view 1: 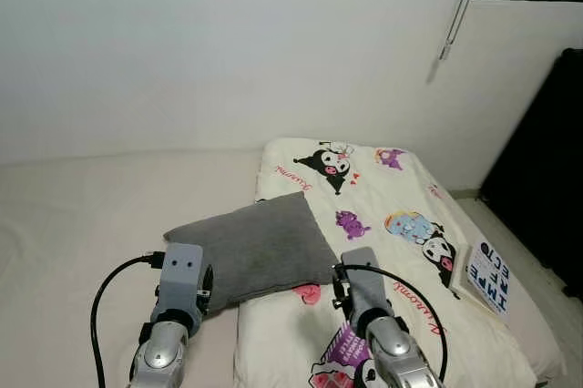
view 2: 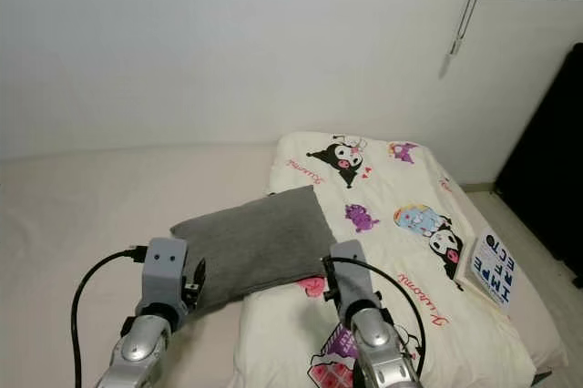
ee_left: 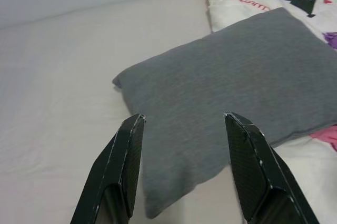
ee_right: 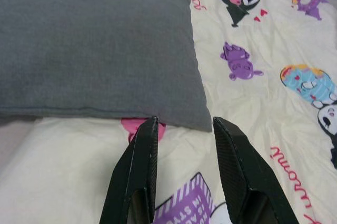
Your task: Clean up the room
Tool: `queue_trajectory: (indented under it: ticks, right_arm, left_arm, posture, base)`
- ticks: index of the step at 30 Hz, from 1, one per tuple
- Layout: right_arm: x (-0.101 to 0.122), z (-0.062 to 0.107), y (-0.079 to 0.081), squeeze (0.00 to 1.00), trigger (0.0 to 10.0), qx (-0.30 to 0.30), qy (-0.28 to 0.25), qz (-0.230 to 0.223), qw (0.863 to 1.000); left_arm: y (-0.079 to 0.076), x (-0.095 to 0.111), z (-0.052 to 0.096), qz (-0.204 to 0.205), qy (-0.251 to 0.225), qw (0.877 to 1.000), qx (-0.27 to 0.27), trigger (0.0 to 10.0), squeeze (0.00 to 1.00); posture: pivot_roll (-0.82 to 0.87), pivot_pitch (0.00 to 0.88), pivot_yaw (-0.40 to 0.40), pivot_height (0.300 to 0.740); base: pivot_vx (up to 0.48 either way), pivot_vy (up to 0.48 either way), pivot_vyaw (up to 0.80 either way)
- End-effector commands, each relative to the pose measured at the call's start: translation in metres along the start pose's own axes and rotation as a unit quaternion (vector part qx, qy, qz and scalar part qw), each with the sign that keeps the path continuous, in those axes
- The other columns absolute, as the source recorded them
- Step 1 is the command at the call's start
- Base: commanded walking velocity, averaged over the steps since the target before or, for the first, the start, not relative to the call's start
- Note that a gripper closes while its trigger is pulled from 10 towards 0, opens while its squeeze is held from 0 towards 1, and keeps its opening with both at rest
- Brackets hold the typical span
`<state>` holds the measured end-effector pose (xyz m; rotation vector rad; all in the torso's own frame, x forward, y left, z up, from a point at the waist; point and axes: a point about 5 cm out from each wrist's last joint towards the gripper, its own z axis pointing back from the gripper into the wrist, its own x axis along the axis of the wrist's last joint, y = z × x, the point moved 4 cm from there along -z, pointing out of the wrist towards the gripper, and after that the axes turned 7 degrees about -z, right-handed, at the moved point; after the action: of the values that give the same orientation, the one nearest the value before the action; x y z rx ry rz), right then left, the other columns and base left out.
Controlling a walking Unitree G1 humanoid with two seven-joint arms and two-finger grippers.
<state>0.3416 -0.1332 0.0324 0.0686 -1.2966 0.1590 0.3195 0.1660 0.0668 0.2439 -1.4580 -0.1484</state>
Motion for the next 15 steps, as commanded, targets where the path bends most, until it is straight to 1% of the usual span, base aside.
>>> queue_trajectory:
  ticks: [1, 8, 9, 12, 14, 15]
  right_arm:
    - [-0.0031, 0.0016, -0.0018, 0.00, 10.0, 0.001, 0.003, -0.013, 1.000]
    - [-0.0014, 0.0012, -0.0012, 0.00, 10.0, 0.005, -0.003, -0.008, 1.000]
    - [0.0005, 0.0013, 0.0010, 0.00, 10.0, 0.014, -0.008, -0.034, 0.999]
    - [0.0015, 0.0014, 0.0020, 0.00, 10.0, 0.019, -0.010, -0.044, 0.999]
    - [0.0014, 0.0016, 0.0028, 0.00, 10.0, 0.021, -0.009, -0.043, 0.999]
    - [0.0014, 0.0016, 0.0028, 0.00, 10.0, 0.021, -0.009, -0.043, 0.999]
  left_arm:
    - [0.0014, -0.0108, 0.0028, -0.003, 0.020, 1.000, 0.001, 10.0, 0.00]
    - [0.0014, -0.0127, 0.0040, 0.004, 0.022, 1.000, 0.004, 10.0, 0.00]
    - [0.0014, -0.0133, 0.0056, 0.010, 0.021, 1.000, 0.005, 10.0, 0.00]
    - [0.0014, -0.0138, 0.0064, 0.012, 0.022, 1.000, 0.006, 10.0, 0.00]
    - [0.0012, -0.0134, 0.0066, 0.012, 0.021, 1.000, 0.005, 10.0, 0.00]
    - [0.0012, -0.0134, 0.0066, 0.012, 0.021, 1.000, 0.005, 10.0, 0.00]
  posture:
    - [-0.02, 0.076, -0.052, 0.735]
    - [-0.02, 0.079, -0.051, 0.735]
    - [-0.02, 0.077, -0.056, 0.725]
    - [-0.02, 0.078, -0.055, 0.715]
    - [-0.01, 0.078, -0.054, 0.700]
    - [-0.01, 0.078, -0.054, 0.700]
  base:
    - [0.000, 0.000, 0.00]
    - [0.000, 0.000, 0.00]
    - [0.000, 0.000, 0.00]
    - [0.000, 0.000, 0.00]
    - [0.000, 0.000, 0.00]
    - [0.000, 0.000, 0.00]
